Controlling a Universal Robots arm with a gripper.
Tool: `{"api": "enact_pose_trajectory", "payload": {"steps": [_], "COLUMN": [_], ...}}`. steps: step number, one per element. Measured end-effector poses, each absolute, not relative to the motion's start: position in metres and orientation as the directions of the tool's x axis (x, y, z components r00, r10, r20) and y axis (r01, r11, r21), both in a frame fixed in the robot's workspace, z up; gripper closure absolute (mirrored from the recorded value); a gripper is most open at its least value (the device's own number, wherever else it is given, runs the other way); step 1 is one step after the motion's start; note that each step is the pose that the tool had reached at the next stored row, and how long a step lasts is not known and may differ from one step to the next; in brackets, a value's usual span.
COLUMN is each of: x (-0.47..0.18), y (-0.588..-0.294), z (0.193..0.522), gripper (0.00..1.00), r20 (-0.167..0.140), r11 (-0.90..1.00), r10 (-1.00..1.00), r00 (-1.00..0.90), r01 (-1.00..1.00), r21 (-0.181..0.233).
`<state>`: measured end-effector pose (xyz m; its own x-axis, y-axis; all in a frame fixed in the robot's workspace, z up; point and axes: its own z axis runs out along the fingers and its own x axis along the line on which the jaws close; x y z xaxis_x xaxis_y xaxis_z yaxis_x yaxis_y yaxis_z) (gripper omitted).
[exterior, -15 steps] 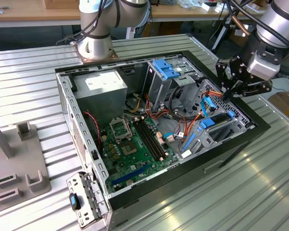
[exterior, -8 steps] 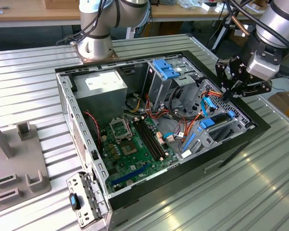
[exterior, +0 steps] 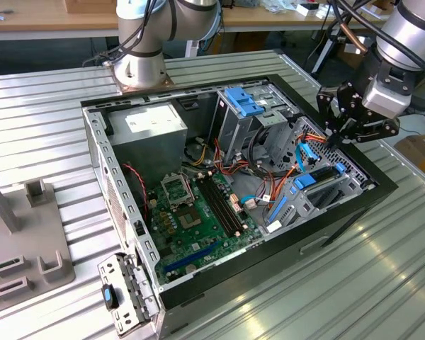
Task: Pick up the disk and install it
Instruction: 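Insert the first disk wire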
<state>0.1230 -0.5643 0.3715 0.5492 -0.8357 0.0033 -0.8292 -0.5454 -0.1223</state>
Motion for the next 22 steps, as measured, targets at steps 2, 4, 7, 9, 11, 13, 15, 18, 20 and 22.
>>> {"api": "enact_pose_trajectory", "payload": {"steps": [2,4,7,9,11,13,15,18,20,22], "x": [0.1209,0.1200,0.1198,0.1196,0.1188,0.1177,0.1176,0.1165,0.1151,0.1150], "y": [-0.5643,-0.5643,-0.5643,-0.5643,-0.5643,-0.5643,-0.5643,-0.5642,-0.5643,-0.5643], "z": [0.3716,0.3716,0.3715,0.3715,0.3715,0.3715,0.3715,0.3715,0.3711,0.3703], "gripper": [0.83,0.83,0.83,0.83,0.83,0.83,0.83,0.83,0.83,0.83], "r20": [0.003,0.003,0.003,0.003,0.003,0.003,0.003,0.003,0.003,0.003], "r11": [-0.546,-0.546,-0.546,-0.546,-0.545,-0.546,-0.546,-0.545,-0.539,-0.513], "r10": [-0.836,-0.836,-0.836,-0.836,-0.836,-0.836,-0.836,-0.836,-0.840,-0.856], "r00": [0.549,0.549,0.549,0.549,0.549,0.549,0.549,0.549,0.543,0.517], "r01": [-0.829,-0.829,-0.829,-0.829,-0.829,-0.829,-0.829,-0.829,-0.833,-0.849], "r21": [-0.122,-0.122,-0.122,-0.122,-0.122,-0.122,-0.122,-0.122,-0.122,-0.122]}}
